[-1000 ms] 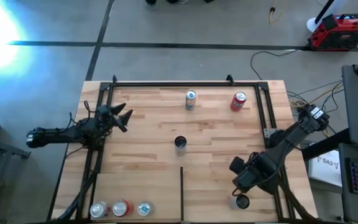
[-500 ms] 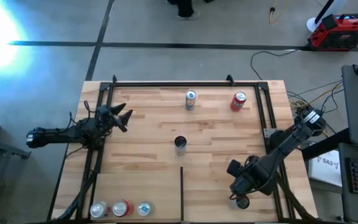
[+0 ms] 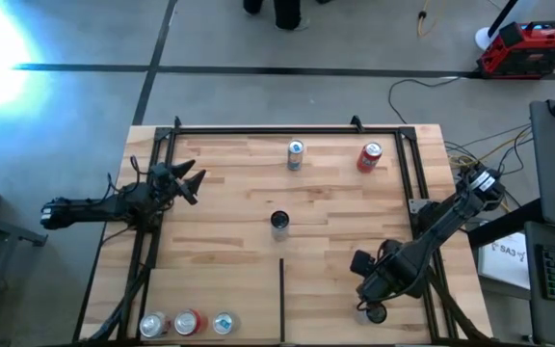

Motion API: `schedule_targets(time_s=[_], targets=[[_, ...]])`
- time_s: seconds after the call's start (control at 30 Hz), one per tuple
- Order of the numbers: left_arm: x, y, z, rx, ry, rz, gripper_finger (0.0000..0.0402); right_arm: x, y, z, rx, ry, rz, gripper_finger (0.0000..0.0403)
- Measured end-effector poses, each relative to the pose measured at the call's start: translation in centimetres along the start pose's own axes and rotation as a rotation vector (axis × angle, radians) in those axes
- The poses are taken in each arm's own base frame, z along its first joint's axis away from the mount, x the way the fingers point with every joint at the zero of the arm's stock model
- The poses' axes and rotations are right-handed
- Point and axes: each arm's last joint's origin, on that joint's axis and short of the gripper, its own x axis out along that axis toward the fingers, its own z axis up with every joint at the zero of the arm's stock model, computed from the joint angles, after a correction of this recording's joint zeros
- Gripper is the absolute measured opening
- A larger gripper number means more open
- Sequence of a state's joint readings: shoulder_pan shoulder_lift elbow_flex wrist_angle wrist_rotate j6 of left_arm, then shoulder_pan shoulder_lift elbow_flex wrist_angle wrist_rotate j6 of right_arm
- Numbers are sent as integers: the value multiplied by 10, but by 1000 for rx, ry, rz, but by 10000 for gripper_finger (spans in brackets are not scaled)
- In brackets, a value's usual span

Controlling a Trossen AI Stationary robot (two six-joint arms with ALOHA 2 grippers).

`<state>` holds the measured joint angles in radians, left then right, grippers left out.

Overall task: Place canned beverage on shelf
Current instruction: Move the red silver soda can to the center of the table

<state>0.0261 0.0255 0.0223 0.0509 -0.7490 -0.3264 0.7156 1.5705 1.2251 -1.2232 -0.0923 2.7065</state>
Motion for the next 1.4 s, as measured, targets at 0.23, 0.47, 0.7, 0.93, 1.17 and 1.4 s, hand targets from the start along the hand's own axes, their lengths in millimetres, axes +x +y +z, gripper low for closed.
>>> schedule_targets(time_s=[0.23,0.47,0.7,0.93,1.17,1.4], targets=[[0,0,0,0,0,0,294,-7,4,6,-119,11,44,286],[0,0,0,0,0,0,294,-19,36,35,-256,-3,100,285],[0,0,0,0,0,0,294,-25,77,71,-430,13,83,285],[0,0,0,0,0,0,294,-44,112,109,-622,26,138,292],[0,0,0,0,0,0,294,-52,134,131,-870,7,169,294],[0,0,0,0,0,0,294,-53,154,132,-1159,-26,170,296]])
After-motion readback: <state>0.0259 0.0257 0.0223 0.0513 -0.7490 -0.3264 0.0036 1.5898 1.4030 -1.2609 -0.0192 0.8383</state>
